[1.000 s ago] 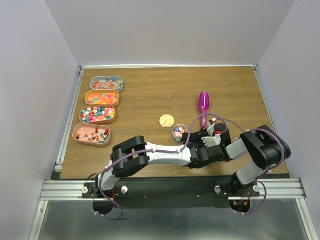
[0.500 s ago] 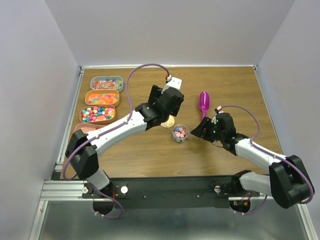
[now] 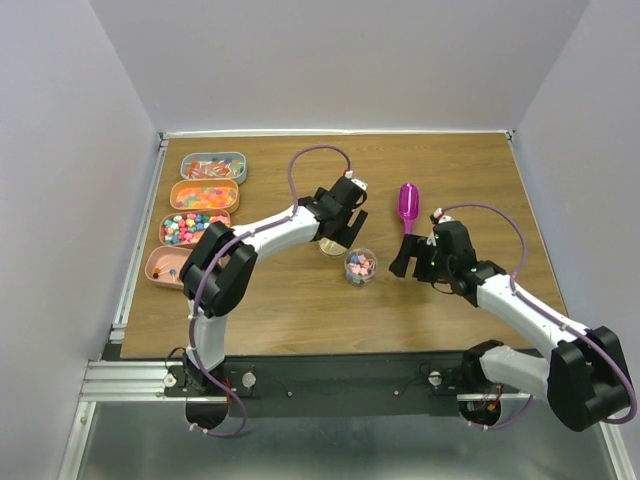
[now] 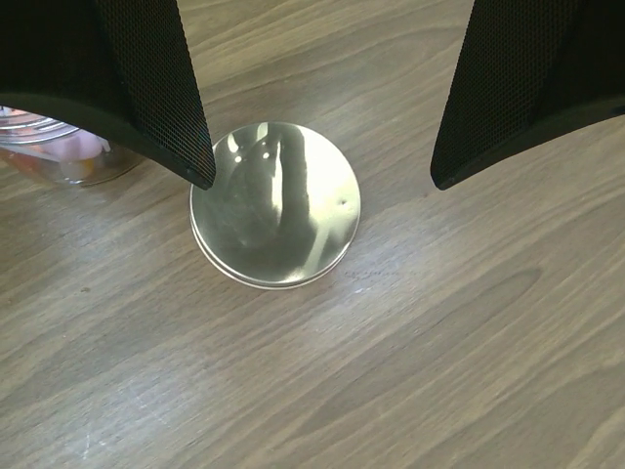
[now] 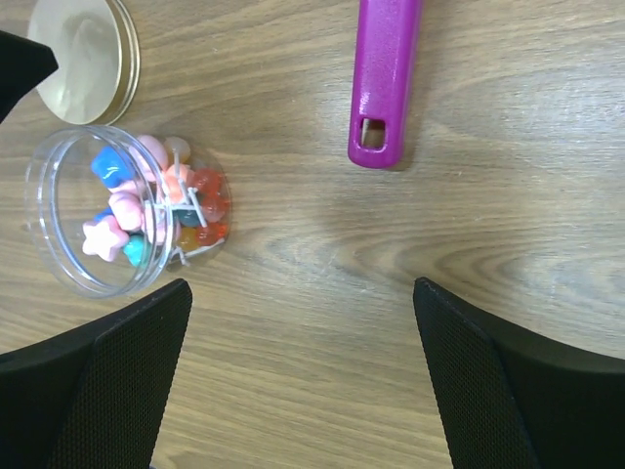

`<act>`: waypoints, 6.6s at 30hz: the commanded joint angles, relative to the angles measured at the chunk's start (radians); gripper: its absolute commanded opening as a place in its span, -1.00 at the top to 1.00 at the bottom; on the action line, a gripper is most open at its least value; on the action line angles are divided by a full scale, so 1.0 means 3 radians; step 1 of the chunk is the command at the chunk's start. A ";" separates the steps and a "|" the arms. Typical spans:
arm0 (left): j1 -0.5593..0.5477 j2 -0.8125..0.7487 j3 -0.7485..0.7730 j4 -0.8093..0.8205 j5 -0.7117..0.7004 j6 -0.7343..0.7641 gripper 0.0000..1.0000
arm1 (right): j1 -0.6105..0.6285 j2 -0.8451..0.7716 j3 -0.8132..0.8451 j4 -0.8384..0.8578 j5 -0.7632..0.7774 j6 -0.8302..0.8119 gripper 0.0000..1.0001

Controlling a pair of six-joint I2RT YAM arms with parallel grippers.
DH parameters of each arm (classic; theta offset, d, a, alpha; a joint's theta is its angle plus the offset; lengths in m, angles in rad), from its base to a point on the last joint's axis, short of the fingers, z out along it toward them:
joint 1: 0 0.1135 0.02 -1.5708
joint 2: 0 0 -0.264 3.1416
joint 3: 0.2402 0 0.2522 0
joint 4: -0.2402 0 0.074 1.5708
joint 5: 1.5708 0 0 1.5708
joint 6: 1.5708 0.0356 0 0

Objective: Pack the candies
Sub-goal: Pick up the bottle lid at the center of the board, then close the bottle lid on the packing bottle.

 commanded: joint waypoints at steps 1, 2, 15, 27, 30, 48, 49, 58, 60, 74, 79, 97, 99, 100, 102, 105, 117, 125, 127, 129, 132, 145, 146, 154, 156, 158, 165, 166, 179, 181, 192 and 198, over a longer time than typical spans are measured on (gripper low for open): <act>0.0072 0.0108 0.0180 0.0077 0.0371 0.0105 -0.97 | 0.0006 0.0005 0.0070 -0.0173 0.0130 -0.0180 -1.00; 0.0082 0.0144 0.0186 0.0087 0.0387 0.0105 -0.97 | 0.0011 0.0015 0.0070 -0.0173 0.0120 -0.0190 -1.00; 0.0118 0.0334 0.0099 0.0190 0.0591 0.0120 -0.97 | 0.0011 0.0163 0.0065 -0.0163 0.0120 -0.0287 -1.00; 0.0179 0.0329 -0.0039 0.0246 0.0704 0.0074 -0.78 | 0.0011 0.0174 0.0040 -0.0132 0.0104 -0.0292 -1.00; 0.0179 0.0334 -0.0075 0.0266 0.0826 0.0069 -0.79 | 0.0011 0.0194 0.0034 -0.0122 0.0099 -0.0287 -1.00; 0.0179 0.0293 -0.0172 0.0241 0.0673 0.0028 -0.82 | 0.0011 0.0225 0.0009 -0.0071 0.0053 -0.0287 -1.00; 0.0179 0.0293 -0.0172 0.0236 0.0663 0.0033 -0.86 | 0.0011 0.0220 0.0009 -0.0066 0.0053 -0.0287 -1.00; 0.0179 0.0150 -0.0223 0.0231 0.0596 -0.0018 -0.97 | 0.0011 0.0199 -0.0001 -0.0061 0.0033 -0.0287 -1.00; 0.0179 0.0114 -0.0244 0.0225 0.0596 -0.0023 -0.97 | 0.0006 0.0199 -0.0001 -0.0061 0.0017 -0.0287 -1.00; 0.0179 0.0001 -0.0443 0.0256 0.0673 -0.0043 -0.97 | 0.0011 0.0179 -0.0017 -0.0046 -0.0013 -0.0292 -1.00; 0.0179 -0.0009 -0.0474 0.0251 0.0678 -0.0074 -0.90 | 0.0011 0.0179 -0.0001 -0.0045 -0.0029 -0.0292 -1.00; 0.0138 -0.0428 -0.0270 -0.0076 0.0632 -0.0115 -0.45 | 0.0011 0.0066 -0.0027 -0.0040 0.0144 -0.0256 -1.00; 0.0067 -0.0489 -0.0147 -0.0178 0.0627 -0.0100 -0.45 | 0.0011 0.0071 -0.0042 -0.0040 0.0211 -0.0221 -1.00; 0.0041 -0.0510 -0.0106 -0.0219 0.0632 -0.0095 -0.45 | 0.0011 0.0081 -0.0057 -0.0040 0.0227 -0.0210 -1.00; -0.0015 -0.0535 0.0037 -0.0341 0.0642 -0.0084 -0.45 | 0.0011 0.0102 -0.0068 -0.0040 0.0227 -0.0185 -1.00; -0.0117 -0.0571 0.0180 -0.0459 0.0642 -0.0079 -0.45 | 0.0011 0.0097 -0.0073 -0.0045 0.0227 -0.0164 -1.00; -0.0557 -0.0336 0.0385 -0.0685 0.0637 -0.0064 -0.47 | 0.0011 -0.0077 -0.0175 -0.0040 0.0564 0.0076 -1.00; -0.0685 -0.0142 0.0441 -0.0715 0.0520 -0.0084 -0.48 | 0.0011 -0.0148 -0.0201 -0.0051 0.0805 0.0199 -1.00; -0.0685 -0.0111 0.0441 -0.0695 0.0520 -0.0089 -0.48 | 0.0011 -0.0169 -0.0211 -0.0051 0.0810 0.0204 -1.00; -0.0690 -0.0096 0.0421 -0.0634 0.0576 -0.0084 -0.49 | 0.0011 -0.0195 -0.0216 -0.0051 0.0810 0.0204 -1.00; -0.0695 -0.0025 0.0456 -0.0639 0.0591 -0.0084 -0.50 | 0.0006 -0.0190 -0.0216 -0.0051 0.0810 0.0204 -1.00; -0.0752 0.0078 0.0411 -0.0608 0.0520 -0.0125 -0.52 | 0.0011 -0.0179 -0.0211 -0.0045 0.0779 0.0199 -1.00; -0.0752 0.0078 0.0400 -0.0593 0.0494 -0.0135 -0.52 | 0.0011 -0.0174 -0.0216 -0.0045 0.0774 0.0204 -1.00; -0.0757 0.0124 0.0395 -0.0598 0.0351 -0.0171 -0.51 | 0.0011 -0.0189 -0.0211 -0.0045 0.0769 0.0194 -1.00; -0.0767 0.0104 0.0375 -0.0583 0.0382 -0.0166 -0.52 | 0.0011 -0.0189 -0.0216 -0.0045 0.0764 0.0194 -1.00; -0.0772 0.0088 0.0360 -0.0577 0.0387 -0.0181 -0.51 | 0.0011 -0.0179 -0.0211 -0.0045 0.0764 0.0189 -1.00; -0.0772 0.0062 0.0206 -0.0429 0.0469 -0.0212 -0.52 | 0.0011 -0.0200 -0.0221 -0.0045 0.0748 0.0184 -1.00; -0.0772 0.0073 0.0201 -0.0429 0.0469 -0.0217 -0.52 | 0.0006 -0.0200 -0.0221 -0.0045 0.0743 0.0184 -1.00; -0.0726 0.0109 -0.0126 -0.0235 0.0463 -0.0207 -0.65 | 0.0011 -0.0195 -0.0216 -0.0040 0.0713 0.0173 -1.00; -0.0731 0.0104 -0.0111 -0.0230 0.0469 -0.0192 -0.67 | 0.0011 -0.0195 -0.0211 -0.0040 0.0718 0.0168 -1.00; -0.0762 0.0160 -0.0386 -0.0005 0.0458 -0.0370 -0.60 | 0.0006 -0.0200 -0.0216 -0.0040 0.0718 0.0168 -1.00; -0.0706 0.0150 -0.0495 0.0097 0.0530 -0.0391 -0.70 | 0.0011 -0.0220 -0.0221 -0.0035 0.0713 0.0168 -1.00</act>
